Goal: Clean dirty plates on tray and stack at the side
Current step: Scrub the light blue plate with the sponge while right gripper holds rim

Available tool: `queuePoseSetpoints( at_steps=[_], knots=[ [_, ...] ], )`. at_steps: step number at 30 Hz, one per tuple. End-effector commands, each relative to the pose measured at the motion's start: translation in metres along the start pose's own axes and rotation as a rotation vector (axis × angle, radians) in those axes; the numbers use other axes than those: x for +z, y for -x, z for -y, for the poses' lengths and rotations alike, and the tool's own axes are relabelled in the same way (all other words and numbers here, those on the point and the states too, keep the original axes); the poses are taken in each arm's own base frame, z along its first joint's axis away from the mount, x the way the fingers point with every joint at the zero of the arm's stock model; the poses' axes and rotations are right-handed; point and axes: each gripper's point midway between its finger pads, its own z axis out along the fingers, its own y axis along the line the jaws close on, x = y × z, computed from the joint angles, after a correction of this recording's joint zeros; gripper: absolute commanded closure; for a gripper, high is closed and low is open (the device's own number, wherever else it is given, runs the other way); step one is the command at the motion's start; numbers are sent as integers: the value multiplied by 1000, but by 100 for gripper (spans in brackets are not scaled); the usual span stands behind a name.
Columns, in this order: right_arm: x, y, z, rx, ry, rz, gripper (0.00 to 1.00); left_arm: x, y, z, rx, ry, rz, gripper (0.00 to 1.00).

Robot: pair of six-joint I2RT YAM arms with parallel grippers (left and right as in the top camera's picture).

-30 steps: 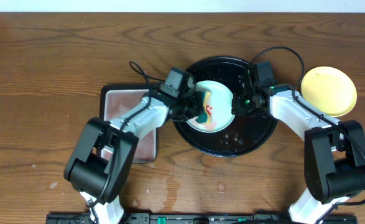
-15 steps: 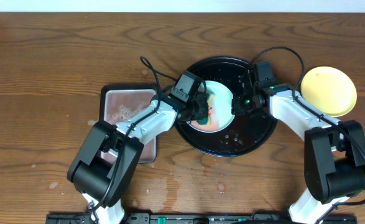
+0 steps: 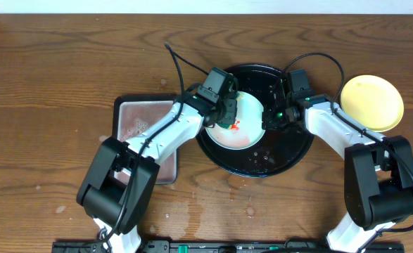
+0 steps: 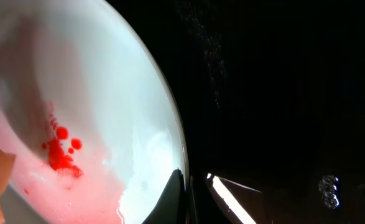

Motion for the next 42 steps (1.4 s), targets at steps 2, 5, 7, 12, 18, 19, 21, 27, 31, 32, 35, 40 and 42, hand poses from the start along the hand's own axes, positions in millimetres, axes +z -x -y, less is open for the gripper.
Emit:
queuePoseSetpoints(
  at_steps=[2,5,7,12,18,19,21,27,31,32,35,40,42],
  knots=[
    [4,-2,-6,-27,18,-14,99,-5,-3,14,145,40,9,93],
    [4,-2,-6,-27,19,-14,99,-4,-7,10,162,83,6,93],
    [4,-2,-6,-27,19,-14,99,-3,-9,9,165,85,-1,93],
    [4,-2,-6,-27,19,-14,99,11,-21,4,217,99,-49,93],
    [4,-2,-6,-27,19,-14,99,20,-31,10,294,76,-83,93],
    [4,-2,-6,-27,19,-14,99,20,-32,14,302,53,-90,93],
    [4,-2,-6,-27,19,-14,99,22,-37,18,308,21,-109,93],
    [4,-2,-6,-27,19,-14,99,41,-55,28,298,-67,-172,93],
    [4,-2,-6,-28,19,-14,99,51,-56,26,260,-63,-174,93],
    [4,-2,-6,-28,19,-14,99,51,-54,28,249,-66,-162,93],
    [4,-2,-6,-28,19,-15,99,52,-41,34,216,-81,-112,93],
    [4,-3,-6,-27,18,-18,99,53,-19,43,143,-103,-22,93],
    [4,-3,-6,-26,17,-18,99,53,-11,35,113,-55,14,93]
  ],
)
